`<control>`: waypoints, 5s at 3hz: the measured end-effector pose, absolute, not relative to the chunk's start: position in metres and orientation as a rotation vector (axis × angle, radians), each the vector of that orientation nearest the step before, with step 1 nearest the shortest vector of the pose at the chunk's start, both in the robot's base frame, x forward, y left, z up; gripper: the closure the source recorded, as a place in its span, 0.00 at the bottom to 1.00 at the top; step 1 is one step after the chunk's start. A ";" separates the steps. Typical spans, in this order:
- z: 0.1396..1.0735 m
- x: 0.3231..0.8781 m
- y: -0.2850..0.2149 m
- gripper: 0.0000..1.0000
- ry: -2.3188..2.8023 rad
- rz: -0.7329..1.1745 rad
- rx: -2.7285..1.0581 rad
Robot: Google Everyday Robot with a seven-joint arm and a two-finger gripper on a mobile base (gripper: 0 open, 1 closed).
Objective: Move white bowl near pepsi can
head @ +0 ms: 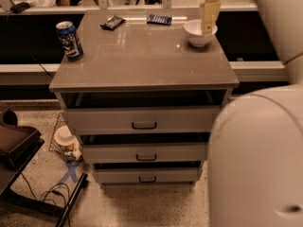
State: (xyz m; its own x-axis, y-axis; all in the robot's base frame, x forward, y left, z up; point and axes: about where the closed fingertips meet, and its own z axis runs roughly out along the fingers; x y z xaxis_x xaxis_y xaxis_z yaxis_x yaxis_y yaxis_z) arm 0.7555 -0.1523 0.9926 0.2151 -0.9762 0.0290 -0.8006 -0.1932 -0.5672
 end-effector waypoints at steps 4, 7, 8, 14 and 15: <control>0.916 0.800 -0.183 0.00 1.782 -0.533 -2.111; 0.846 0.789 -0.201 0.02 1.927 -0.266 -2.088; 0.839 0.787 -0.203 0.23 1.949 -0.226 -2.065; 0.862 0.822 -0.189 1.00 1.839 -0.387 -2.026; 0.903 0.818 -0.182 1.00 1.763 -0.478 -2.061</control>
Offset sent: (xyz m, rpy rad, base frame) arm 0.0685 -0.0681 -0.0762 -0.0904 0.1252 -0.1244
